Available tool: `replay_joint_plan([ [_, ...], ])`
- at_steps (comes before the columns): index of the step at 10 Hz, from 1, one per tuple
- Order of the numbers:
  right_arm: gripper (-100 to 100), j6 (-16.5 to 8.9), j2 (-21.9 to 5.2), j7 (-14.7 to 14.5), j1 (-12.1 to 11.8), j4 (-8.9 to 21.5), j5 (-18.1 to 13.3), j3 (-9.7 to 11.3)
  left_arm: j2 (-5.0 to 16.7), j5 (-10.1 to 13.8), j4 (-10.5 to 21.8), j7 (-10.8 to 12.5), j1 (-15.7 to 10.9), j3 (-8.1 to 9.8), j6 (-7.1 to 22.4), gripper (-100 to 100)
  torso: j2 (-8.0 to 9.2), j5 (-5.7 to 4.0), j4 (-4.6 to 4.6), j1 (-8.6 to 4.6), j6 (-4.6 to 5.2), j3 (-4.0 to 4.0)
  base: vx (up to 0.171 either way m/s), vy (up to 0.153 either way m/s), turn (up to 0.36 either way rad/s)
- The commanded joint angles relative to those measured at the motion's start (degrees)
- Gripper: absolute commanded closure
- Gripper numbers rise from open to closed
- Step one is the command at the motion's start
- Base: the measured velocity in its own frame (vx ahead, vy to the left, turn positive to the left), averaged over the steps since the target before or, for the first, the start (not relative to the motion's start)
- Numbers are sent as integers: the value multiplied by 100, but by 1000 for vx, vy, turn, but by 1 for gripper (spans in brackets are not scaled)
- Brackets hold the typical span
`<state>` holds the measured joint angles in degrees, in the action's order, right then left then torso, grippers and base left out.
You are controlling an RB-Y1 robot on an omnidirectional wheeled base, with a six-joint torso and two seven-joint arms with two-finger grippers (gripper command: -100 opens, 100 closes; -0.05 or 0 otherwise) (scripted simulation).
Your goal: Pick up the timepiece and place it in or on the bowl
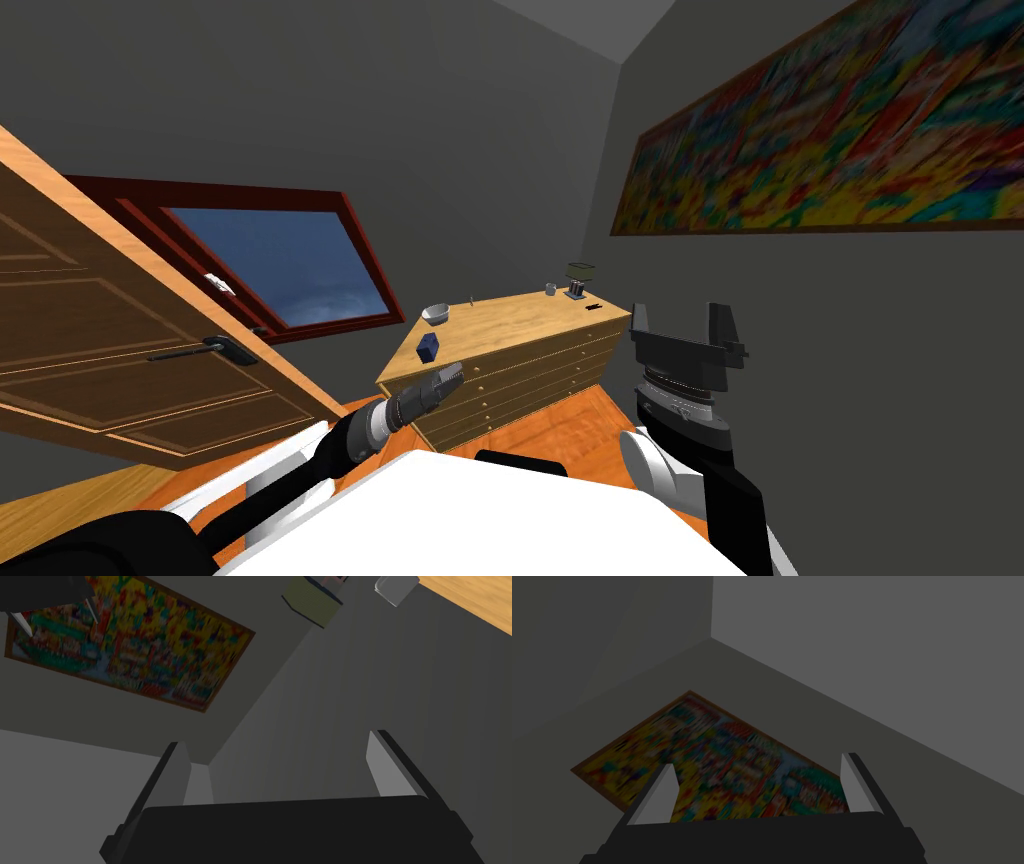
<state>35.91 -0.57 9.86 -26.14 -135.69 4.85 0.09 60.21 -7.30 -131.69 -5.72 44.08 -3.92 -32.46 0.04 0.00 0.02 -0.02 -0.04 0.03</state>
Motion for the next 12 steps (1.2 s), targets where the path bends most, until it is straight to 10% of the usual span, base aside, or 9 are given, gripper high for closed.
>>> replay_joint_plan([
  [1, 0, 0, 0, 0, 0, 0, 0, 0, 286, -164, 54, -103, 92, -71, 0, -100, 0, 0, 0, 0, 0, 0, -10, -27, -129],
  [12, 0, 0, 0, 0, 0, 0, 0, 0, 2118, -721, 228, -440, 318, -300, 50, -100, -3, 0, -1, 0, 0, -2, -3, -19, -79],
])
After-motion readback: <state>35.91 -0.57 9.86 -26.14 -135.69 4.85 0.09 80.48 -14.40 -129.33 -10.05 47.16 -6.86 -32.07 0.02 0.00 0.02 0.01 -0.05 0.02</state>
